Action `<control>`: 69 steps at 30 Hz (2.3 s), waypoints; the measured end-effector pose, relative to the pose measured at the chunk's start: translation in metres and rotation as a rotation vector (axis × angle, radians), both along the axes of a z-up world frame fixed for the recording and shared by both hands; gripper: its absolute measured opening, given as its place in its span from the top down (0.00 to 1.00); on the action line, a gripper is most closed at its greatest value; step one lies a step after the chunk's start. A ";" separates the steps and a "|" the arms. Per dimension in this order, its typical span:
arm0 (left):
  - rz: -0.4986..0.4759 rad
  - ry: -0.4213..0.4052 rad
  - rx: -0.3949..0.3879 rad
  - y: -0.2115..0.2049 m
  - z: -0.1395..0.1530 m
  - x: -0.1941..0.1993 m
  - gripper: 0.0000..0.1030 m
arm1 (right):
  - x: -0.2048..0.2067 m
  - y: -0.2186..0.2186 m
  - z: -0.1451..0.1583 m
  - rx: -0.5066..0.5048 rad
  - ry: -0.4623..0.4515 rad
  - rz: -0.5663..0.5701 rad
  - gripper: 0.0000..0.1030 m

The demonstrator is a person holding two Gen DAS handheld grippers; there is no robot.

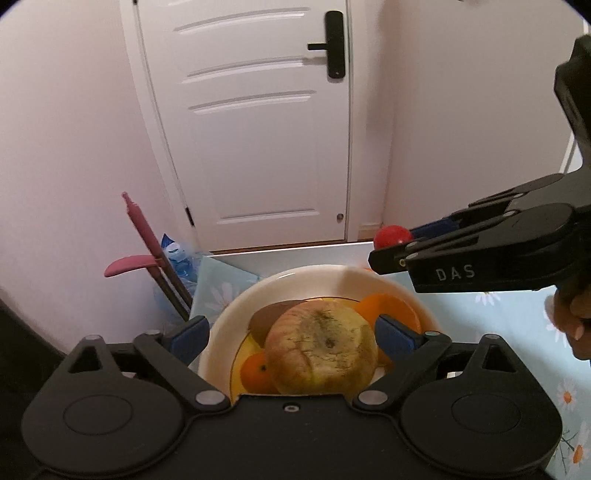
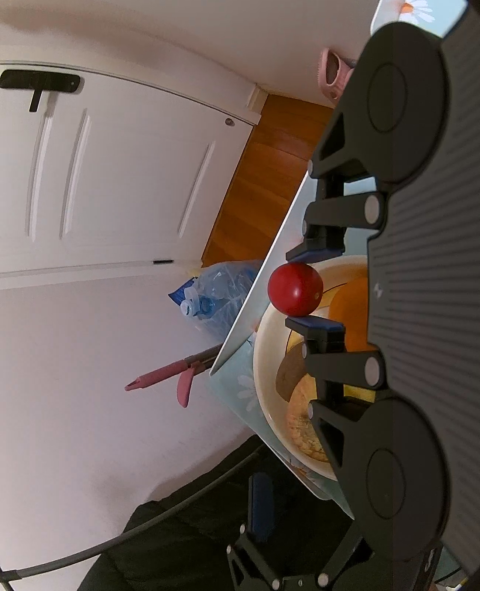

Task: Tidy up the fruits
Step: 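Open the left tool on the yellowish apple while the right tool releases the tomato, then grasp the large orange with the left tool while the right tool grasps a tangerine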

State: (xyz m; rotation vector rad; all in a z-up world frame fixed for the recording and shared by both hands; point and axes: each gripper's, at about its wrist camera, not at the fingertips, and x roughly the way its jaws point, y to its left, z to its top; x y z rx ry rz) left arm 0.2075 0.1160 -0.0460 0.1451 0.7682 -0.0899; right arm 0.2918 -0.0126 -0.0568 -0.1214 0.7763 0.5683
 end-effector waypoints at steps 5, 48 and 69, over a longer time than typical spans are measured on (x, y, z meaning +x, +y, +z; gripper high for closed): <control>0.035 0.001 -0.007 0.009 0.001 -0.007 0.04 | 0.006 0.012 -0.004 -0.003 0.018 0.022 0.56; 0.013 -0.070 0.022 -0.047 0.031 -0.075 0.03 | -0.104 -0.114 0.039 0.046 -0.087 -0.237 0.00; -0.114 -0.073 0.008 -0.210 0.023 -0.127 0.01 | -0.196 -0.311 0.030 -0.056 -0.116 -0.378 0.00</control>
